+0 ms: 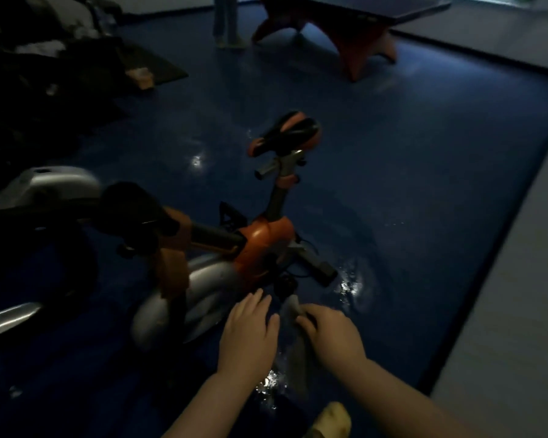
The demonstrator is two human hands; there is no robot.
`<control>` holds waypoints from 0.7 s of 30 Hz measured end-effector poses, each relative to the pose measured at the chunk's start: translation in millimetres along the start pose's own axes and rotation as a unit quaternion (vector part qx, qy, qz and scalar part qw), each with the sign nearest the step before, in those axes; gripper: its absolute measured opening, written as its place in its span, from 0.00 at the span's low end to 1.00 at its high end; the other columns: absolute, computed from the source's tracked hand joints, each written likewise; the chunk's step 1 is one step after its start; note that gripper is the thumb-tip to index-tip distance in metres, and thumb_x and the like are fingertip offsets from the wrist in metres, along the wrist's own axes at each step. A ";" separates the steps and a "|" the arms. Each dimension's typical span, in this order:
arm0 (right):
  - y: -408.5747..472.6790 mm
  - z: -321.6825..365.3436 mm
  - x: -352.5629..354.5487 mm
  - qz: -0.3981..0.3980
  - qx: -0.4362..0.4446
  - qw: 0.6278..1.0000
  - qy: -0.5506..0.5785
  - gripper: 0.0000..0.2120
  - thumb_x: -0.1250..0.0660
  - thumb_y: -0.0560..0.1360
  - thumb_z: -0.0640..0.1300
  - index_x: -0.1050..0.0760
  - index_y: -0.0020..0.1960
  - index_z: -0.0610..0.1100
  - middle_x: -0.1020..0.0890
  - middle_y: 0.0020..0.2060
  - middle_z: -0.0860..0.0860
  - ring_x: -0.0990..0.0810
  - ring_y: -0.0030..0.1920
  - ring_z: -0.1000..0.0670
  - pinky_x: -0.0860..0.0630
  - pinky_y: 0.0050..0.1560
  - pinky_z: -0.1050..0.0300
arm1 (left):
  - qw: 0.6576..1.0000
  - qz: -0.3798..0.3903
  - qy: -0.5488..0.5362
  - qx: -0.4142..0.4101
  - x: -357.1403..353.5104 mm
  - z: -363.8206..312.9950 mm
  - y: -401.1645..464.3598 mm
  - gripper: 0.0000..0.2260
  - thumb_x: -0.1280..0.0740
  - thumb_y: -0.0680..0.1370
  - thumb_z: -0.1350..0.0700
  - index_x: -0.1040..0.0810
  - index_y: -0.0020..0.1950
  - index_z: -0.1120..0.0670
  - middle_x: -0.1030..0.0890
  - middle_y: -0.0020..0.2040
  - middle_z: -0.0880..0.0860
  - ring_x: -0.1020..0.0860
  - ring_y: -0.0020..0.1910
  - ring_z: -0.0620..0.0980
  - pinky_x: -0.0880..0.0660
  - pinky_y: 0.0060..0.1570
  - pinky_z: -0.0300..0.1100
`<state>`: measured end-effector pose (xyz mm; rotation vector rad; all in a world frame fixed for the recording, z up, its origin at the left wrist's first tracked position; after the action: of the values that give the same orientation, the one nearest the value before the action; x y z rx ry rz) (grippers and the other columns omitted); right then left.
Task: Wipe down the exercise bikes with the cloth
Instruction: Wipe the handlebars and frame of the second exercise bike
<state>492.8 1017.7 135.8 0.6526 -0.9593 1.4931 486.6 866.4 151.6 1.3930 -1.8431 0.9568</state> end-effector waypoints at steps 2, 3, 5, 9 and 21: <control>-0.9 -35.9 8.9 0.009 -0.020 0.999 -0.034 0.11 0.40 0.79 0.53 0.24 0.58 0.54 0.19 0.52 0.53 0.21 0.50 0.49 0.29 0.42 0.56 | 0.998 0.049 0.021 -0.020 -28.2 -21.2 19.4 0.22 0.49 0.82 0.47 0.40 0.76 0.51 0.42 0.77 0.48 0.46 0.76 0.46 0.51 0.75 0.41; -0.7 -53.4 13.9 0.011 -0.030 0.998 -0.046 0.10 0.41 0.79 0.53 0.24 0.57 0.53 0.19 0.52 0.53 0.21 0.50 0.49 0.29 0.41 0.56 | 0.997 0.069 0.031 -0.028 -41.6 -31.7 29.6 0.21 0.48 0.82 0.48 0.38 0.75 0.51 0.40 0.77 0.49 0.44 0.76 0.47 0.50 0.74 0.41; 1.9 -86.9 24.4 0.012 -0.049 0.997 -0.063 0.10 0.41 0.79 0.52 0.24 0.55 0.51 0.19 0.51 0.52 0.21 0.49 0.49 0.31 0.39 0.57 | 0.993 0.101 0.045 -0.040 -67.3 -51.1 50.1 0.21 0.46 0.82 0.49 0.36 0.74 0.52 0.38 0.76 0.51 0.41 0.75 0.48 0.48 0.74 0.41; 12.2 -151.7 47.8 0.015 -0.076 0.995 -0.067 0.12 0.43 0.80 0.52 0.25 0.56 0.49 0.20 0.53 0.51 0.21 0.50 0.49 0.28 0.43 0.55 | 0.987 0.137 0.070 -0.055 -109.3 -94.9 89.6 0.21 0.45 0.81 0.49 0.35 0.73 0.53 0.35 0.74 0.51 0.37 0.73 0.49 0.44 0.72 0.41; 67.8 -259.7 132.3 -0.021 -0.144 0.988 -0.054 0.11 0.43 0.79 0.53 0.25 0.53 0.49 0.20 0.52 0.51 0.22 0.51 0.48 0.29 0.44 0.54 | 0.970 0.188 0.107 -0.107 -167.1 -208.9 188.5 0.19 0.43 0.80 0.48 0.29 0.68 0.52 0.26 0.66 0.52 0.29 0.64 0.51 0.33 0.63 0.44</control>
<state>437.5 1309.8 102.3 0.5439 -1.2102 1.2598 356.4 1160.9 93.1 0.7917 -2.0112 1.0093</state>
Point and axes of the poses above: each hand's wrist, its own y-axis towards the middle knuckle, its own x-axis out of the back of the hand, z = x × y, the point moved 5 cm from there along y, towards the middle knuckle
